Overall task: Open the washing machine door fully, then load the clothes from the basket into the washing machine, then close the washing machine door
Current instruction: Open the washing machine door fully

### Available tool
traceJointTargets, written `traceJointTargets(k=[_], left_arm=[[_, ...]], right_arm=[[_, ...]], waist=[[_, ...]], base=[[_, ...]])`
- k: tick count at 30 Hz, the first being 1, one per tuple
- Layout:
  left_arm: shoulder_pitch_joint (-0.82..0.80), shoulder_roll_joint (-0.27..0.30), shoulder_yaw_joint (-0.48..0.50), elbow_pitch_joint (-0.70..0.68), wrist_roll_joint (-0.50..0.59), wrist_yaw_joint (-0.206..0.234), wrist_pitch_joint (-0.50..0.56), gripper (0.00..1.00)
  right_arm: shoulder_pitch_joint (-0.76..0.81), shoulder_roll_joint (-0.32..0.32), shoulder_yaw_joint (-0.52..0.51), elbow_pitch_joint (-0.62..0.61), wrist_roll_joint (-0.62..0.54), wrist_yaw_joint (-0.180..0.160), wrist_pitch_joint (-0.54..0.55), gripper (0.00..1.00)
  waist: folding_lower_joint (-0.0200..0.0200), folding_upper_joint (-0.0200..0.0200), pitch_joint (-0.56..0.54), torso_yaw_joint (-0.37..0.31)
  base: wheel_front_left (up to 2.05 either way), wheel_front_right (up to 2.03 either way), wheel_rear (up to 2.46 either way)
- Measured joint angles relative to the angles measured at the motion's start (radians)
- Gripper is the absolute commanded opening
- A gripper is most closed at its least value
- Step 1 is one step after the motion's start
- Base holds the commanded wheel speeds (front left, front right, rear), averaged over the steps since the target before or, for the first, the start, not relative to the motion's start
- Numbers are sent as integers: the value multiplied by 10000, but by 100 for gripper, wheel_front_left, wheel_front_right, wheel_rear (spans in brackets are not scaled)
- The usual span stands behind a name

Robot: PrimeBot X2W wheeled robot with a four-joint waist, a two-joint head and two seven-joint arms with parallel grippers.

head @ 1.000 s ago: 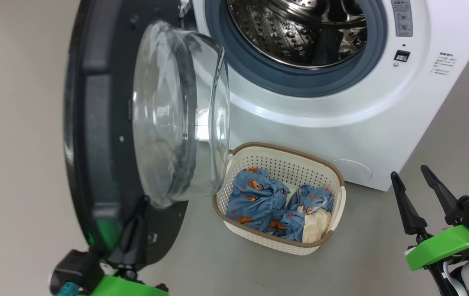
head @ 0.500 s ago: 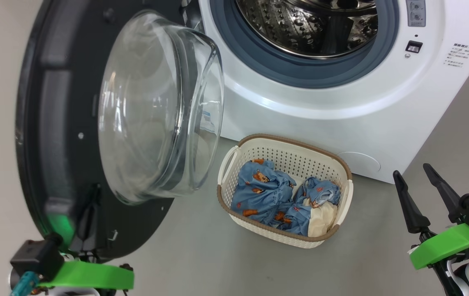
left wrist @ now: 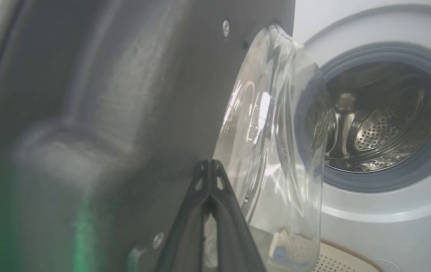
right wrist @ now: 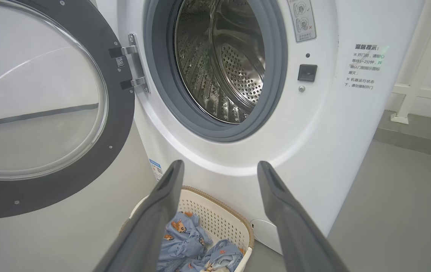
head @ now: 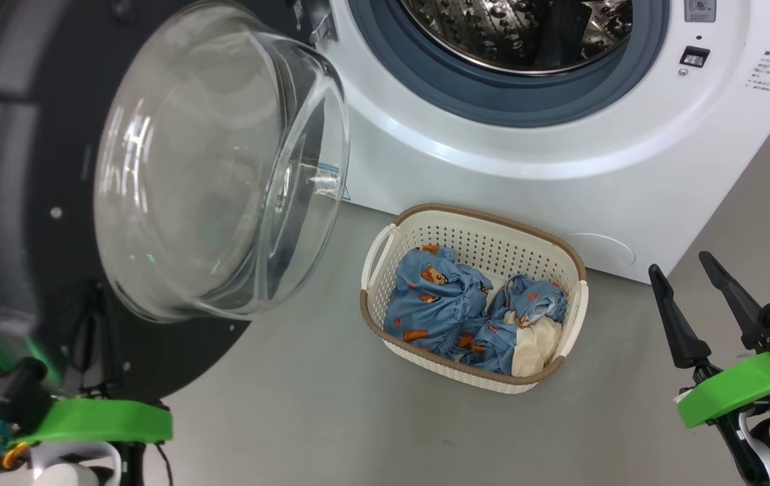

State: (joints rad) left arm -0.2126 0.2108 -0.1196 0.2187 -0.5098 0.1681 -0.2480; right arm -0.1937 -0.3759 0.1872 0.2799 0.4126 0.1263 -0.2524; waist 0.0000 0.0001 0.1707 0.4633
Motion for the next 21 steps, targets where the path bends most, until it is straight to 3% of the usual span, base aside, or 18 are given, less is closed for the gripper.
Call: traceJointTargets(k=[21], left_arm=[[-1122,157,2029,1802,579,-370,-73,0]], right_arm=[[-261,-198,31,-59,-2,0,0,100]], waist=[[0,0,473,-32]], base=[[0,0,0]])
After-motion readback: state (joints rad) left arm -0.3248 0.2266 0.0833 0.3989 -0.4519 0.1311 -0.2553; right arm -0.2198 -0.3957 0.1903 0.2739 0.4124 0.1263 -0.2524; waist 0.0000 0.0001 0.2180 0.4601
